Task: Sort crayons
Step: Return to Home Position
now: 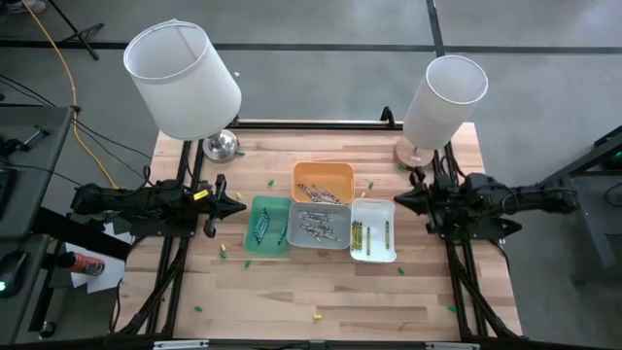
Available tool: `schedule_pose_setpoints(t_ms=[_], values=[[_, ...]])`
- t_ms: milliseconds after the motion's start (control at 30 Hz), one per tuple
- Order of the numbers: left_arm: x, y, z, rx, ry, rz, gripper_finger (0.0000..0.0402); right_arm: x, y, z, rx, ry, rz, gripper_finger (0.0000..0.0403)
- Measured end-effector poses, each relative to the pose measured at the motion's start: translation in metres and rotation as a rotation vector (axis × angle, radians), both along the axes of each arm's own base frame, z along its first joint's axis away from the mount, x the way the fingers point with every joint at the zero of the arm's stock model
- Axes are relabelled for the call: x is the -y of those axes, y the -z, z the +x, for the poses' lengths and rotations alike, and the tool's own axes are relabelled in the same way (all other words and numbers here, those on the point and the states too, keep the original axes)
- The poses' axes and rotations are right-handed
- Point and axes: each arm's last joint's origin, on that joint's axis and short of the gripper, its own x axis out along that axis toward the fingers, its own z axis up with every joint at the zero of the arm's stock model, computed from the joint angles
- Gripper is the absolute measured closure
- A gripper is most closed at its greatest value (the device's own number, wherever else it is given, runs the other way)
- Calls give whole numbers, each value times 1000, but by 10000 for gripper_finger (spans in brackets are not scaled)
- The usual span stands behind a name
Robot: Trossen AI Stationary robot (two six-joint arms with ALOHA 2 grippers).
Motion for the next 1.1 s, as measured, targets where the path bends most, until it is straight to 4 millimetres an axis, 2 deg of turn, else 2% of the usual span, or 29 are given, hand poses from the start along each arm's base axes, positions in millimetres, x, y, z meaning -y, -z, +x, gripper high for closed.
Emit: schedule_pose_setpoints(t_ms=[400, 467, 600, 867, 1100], values=[[0, 0, 0, 0, 0, 0, 402, -3, 9, 1, -83, 25, -38, 403], [0, 0, 0, 0, 0, 0, 402, -4, 15, 1, -58, 25, -32, 403], [0, 0, 0, 0, 0, 0, 402, -3, 42, 2, -34, 27, 35, 403], [0, 0, 0, 0, 0, 0, 402, -3, 54, 4, -153, 63, -32, 403], [0, 0, 0, 0, 0, 0, 402, -2, 68, 3, -307, 70, 106, 403]])
